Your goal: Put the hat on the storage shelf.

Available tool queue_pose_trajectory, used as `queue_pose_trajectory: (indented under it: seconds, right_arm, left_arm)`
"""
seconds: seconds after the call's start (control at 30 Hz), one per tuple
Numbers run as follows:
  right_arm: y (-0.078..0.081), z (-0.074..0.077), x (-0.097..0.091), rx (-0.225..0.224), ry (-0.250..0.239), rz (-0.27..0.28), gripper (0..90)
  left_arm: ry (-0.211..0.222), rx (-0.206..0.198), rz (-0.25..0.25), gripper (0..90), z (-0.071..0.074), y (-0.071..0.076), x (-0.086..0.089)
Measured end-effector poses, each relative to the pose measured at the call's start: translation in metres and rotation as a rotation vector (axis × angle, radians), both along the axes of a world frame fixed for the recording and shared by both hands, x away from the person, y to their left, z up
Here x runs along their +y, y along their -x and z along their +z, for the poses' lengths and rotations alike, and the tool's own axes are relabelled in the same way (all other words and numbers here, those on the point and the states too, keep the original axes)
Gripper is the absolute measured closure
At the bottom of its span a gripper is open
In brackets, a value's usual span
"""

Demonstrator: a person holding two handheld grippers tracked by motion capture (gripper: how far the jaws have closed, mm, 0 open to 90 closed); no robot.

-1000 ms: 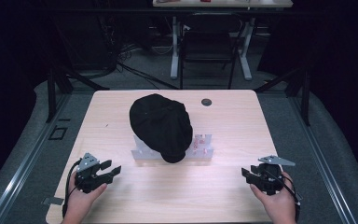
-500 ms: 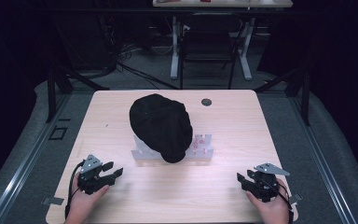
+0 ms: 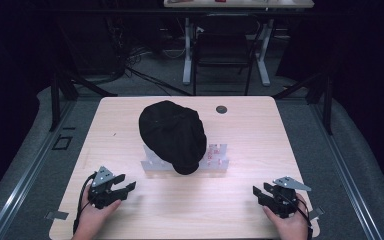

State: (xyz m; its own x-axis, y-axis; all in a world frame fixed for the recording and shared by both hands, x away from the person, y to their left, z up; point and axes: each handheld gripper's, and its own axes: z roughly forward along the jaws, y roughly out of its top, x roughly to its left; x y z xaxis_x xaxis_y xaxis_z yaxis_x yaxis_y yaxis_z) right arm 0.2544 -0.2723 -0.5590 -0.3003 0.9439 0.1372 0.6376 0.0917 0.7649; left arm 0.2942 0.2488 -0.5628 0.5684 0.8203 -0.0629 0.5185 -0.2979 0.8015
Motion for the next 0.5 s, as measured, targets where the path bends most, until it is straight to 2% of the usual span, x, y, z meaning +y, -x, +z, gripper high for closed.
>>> queue_pose_trajectory:
  seconds: [0.1, 0.23, 0.37, 0.5]
  right_arm:
    - [-0.0006, -0.0024, 0.0029, 0.004, 0.021, 0.014, 51.9]
    - [-0.0012, -0.0021, 0.0032, -0.008, 0.017, 0.015, 51.5]
    - [-0.0014, -0.0042, 0.0028, 0.004, 0.026, 0.016, 51.3]
    - [-0.0008, -0.0035, 0.0017, -0.010, 0.018, 0.009, 50.8]
  left_arm:
    - [-0.002, -0.008, 0.003, 44.6, -0.0008, -0.0013, 0.0014]
    - [-0.004, -0.011, 0.013, 44.3, -0.0012, -0.0024, 0.0036]
    - [-0.005, -0.021, 0.024, 44.1, -0.0003, -0.0029, 0.0066]
    - [0.007, -0.023, 0.039, 43.8, 0.0002, -0.0035, 0.0100]
